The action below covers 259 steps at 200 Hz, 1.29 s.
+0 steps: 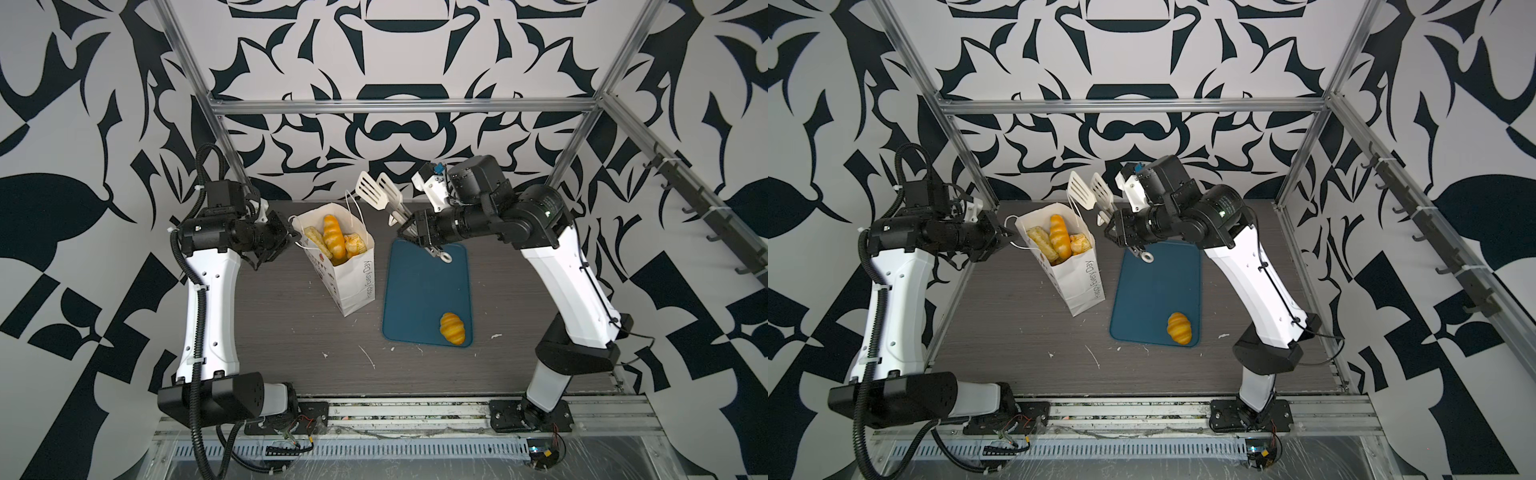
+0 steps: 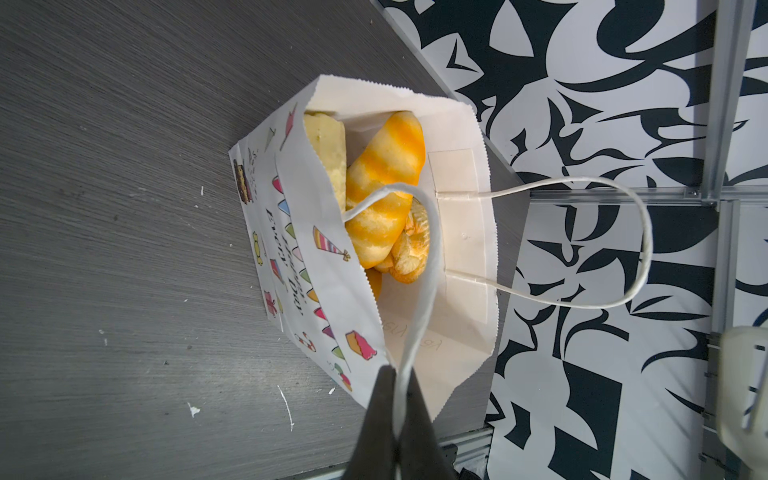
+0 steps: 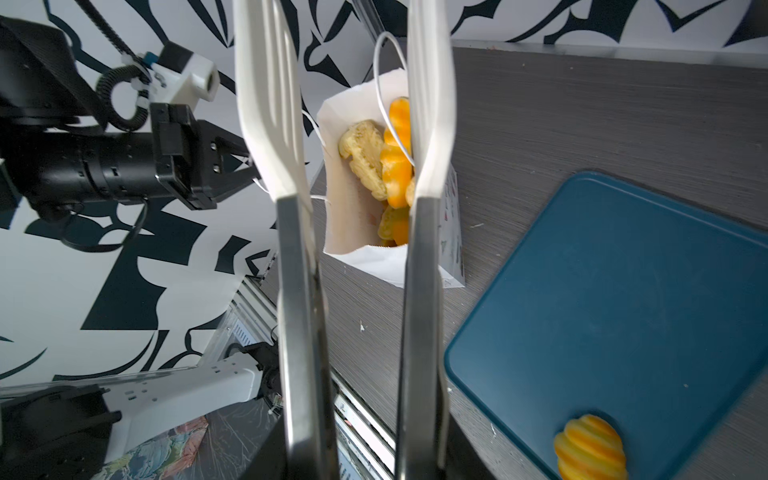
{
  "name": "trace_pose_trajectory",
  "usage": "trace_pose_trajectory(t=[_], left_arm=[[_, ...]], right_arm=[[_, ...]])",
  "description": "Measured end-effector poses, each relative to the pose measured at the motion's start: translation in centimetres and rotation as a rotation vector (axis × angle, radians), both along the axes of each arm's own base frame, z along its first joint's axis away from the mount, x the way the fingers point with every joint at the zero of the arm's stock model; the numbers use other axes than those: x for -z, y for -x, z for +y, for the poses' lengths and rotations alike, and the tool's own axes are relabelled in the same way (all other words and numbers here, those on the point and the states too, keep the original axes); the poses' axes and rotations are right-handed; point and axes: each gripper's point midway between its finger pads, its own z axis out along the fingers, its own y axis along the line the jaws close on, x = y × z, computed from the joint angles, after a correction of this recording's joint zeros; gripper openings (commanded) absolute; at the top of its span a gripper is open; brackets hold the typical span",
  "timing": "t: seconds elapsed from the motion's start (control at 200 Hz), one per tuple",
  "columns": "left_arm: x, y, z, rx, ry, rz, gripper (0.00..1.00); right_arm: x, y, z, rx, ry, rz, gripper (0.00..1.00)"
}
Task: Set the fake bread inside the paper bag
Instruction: 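Move the open tongs over the tray above the last striped pastry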
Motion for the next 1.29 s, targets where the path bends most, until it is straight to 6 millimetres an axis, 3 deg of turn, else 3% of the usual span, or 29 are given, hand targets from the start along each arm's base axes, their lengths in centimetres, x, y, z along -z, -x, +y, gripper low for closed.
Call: trace_pose_trajectory(t=[0.36, 0.645, 0.96, 1.295], left_arm=[[0.1, -0.2, 0.0, -0.004, 0.006, 0.006, 0.0], [0.1, -0.2, 0.0, -0.008, 0.01, 0.009, 0.0], [0.1, -0.2, -0.1, -0.007, 0.015, 0.01, 0.0], [0.6, -0.1, -0.1, -0.007, 0.021, 0.022, 0.0]], right_arm=[[6.5, 1.6, -5.8, 0.091, 0.173, 0.138, 0.42], [10.5, 5.0, -9.5, 0.116, 0.265, 0.233, 0.45], [15.1, 7.6, -12.2, 0.16, 0.357, 0.349, 0.46], [18.5, 10.2, -14.5, 0.211, 0.404, 0.436, 0.47]])
